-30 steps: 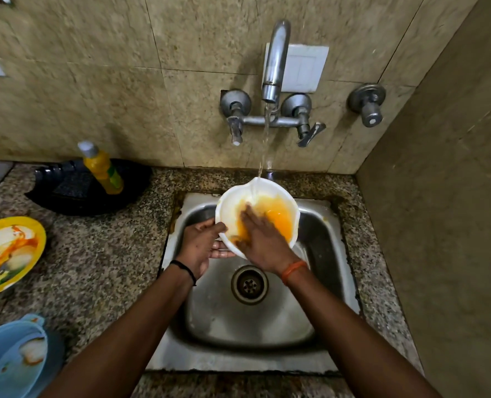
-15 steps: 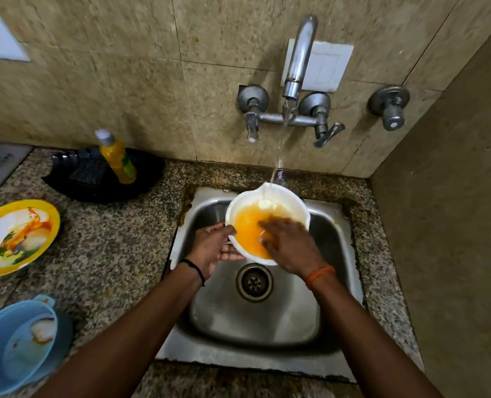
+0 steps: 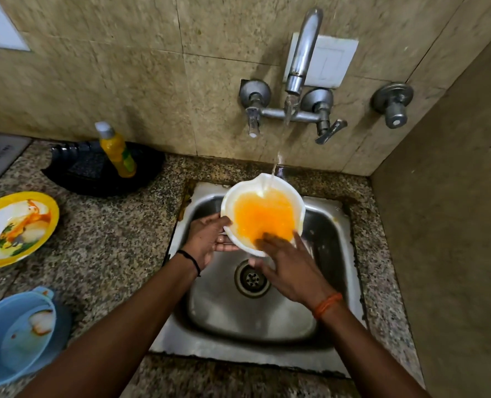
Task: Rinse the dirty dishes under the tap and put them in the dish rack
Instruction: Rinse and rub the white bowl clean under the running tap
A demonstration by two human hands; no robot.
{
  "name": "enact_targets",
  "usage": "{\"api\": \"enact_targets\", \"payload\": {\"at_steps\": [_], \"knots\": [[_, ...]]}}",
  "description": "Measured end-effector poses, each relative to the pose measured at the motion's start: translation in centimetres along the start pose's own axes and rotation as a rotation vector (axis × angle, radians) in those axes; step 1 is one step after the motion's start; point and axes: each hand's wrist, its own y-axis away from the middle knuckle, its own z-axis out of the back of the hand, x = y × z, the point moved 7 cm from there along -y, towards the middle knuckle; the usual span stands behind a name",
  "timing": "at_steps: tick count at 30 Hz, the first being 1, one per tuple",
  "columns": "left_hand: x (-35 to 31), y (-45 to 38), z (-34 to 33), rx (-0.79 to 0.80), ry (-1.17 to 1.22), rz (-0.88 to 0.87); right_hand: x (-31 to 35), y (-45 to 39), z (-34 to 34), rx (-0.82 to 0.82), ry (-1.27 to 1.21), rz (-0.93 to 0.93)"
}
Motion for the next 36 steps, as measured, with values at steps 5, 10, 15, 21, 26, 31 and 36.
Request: {"api": "enact_targets", "payload": {"at_steps": [5,10,15,21,26,31,36], "knots": [[-0.3,-0.3,1.1,-0.03,-0.024,-0.032,-2.7,0.5,0.0,-0.147,0.004,-0.236],[-1.8,0.5,1.3,-0.078,-0.095,-0.129,-4.5,1.2,-2.0,-0.461,-0.772,-0.458],[-5.2,2.2,0.3,-0.095,-0.486,-0.438,-5.6,-0.8,-8.0,-0.154,-1.726,-0.825],[-6.9,3.3,-1.5,-0.05,-0.912,-0.668,-5.0,-2.3,-8.3,-0.161,-1.783,-0.831],[-5.9,2.0,0.1,-0.076,-0.691,-0.399,-6.7,-1.4,-5.7,-0.191,-1.423,-0.819],[-0.4,-0.5,1.3,-0.018,-0.291,0.125,-8.0,-2.5,1.1,-0.149,-1.047,-0.796],[4.2,-1.5,-0.6,0.102,-0.179,0.291,-6.4,-2.8,8.4,-0.263,-0.419,-0.587]]}}
